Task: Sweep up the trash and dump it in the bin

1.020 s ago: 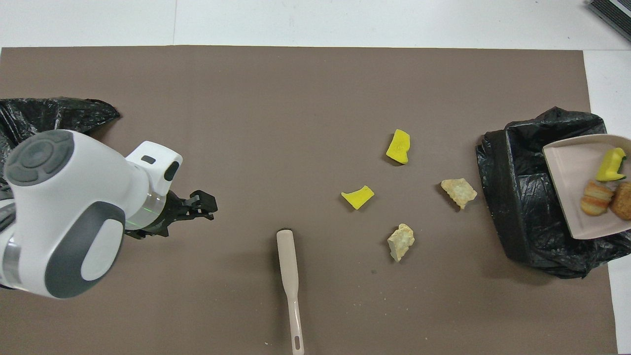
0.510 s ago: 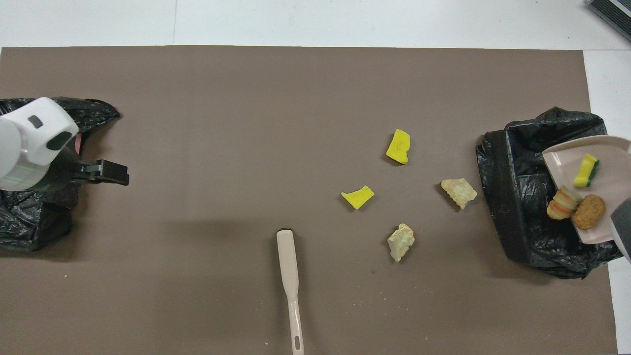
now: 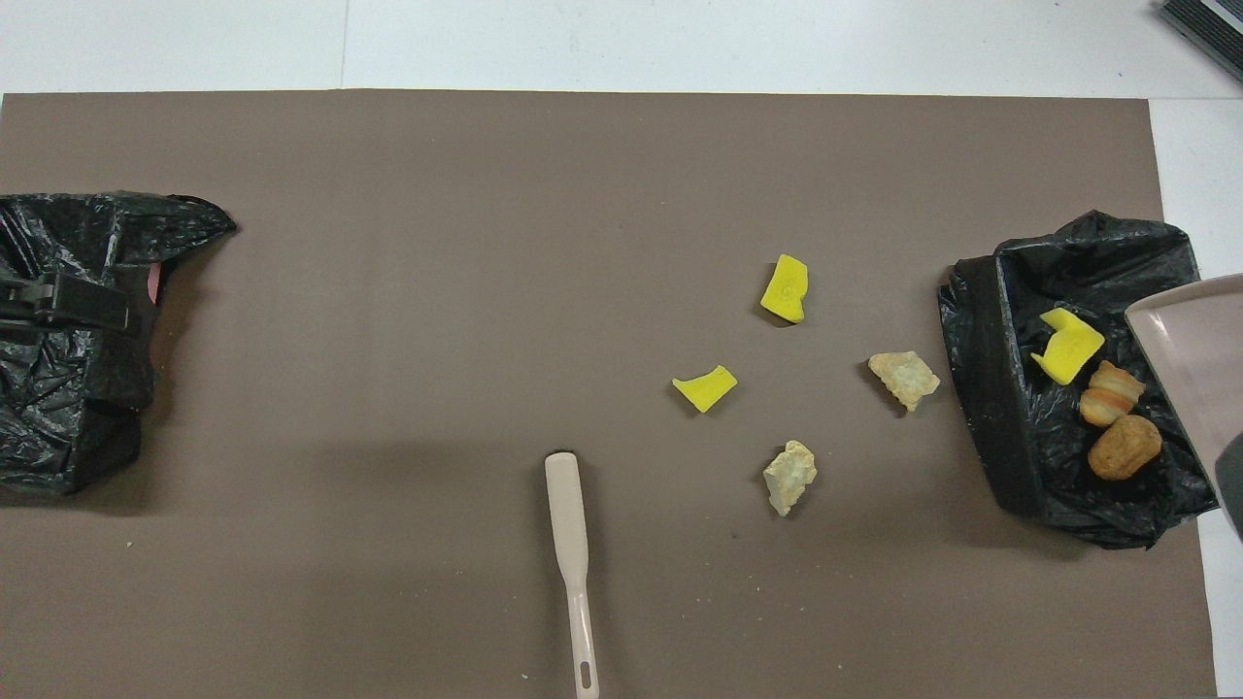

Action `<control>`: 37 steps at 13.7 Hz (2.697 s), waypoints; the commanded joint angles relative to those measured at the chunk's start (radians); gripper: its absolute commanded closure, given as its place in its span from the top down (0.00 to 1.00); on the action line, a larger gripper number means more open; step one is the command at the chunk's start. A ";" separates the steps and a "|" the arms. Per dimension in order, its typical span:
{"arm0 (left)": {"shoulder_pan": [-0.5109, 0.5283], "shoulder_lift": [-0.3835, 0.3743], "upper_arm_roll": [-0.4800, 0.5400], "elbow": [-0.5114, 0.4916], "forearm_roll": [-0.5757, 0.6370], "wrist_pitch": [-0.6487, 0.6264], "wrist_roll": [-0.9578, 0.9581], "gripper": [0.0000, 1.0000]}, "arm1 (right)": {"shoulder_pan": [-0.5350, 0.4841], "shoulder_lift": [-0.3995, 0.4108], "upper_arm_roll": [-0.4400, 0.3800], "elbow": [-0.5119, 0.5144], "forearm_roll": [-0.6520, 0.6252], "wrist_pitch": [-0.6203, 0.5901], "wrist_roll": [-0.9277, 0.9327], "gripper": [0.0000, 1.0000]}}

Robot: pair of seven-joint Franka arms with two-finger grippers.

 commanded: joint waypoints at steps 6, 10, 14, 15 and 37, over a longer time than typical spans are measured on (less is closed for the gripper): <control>-0.015 -0.009 -0.023 -0.020 0.023 -0.015 0.000 1.00 | 0.141 0.003 0.031 0.050 0.101 -0.129 0.172 0.00; -0.035 -0.010 -0.023 -0.025 0.037 -0.006 0.000 1.00 | 0.270 0.049 0.031 0.144 0.308 -0.232 0.386 0.00; -0.061 -0.012 -0.023 -0.029 0.080 -0.001 0.001 1.00 | 0.359 0.166 0.031 0.343 0.466 -0.330 0.649 0.00; -0.061 -0.012 -0.023 -0.031 0.078 0.001 0.000 1.00 | 0.382 0.204 0.034 0.386 0.484 -0.361 0.731 0.00; -0.046 -0.010 -0.018 -0.020 0.078 -0.001 -0.009 1.00 | 0.795 0.862 0.049 0.908 0.980 -0.202 2.288 0.00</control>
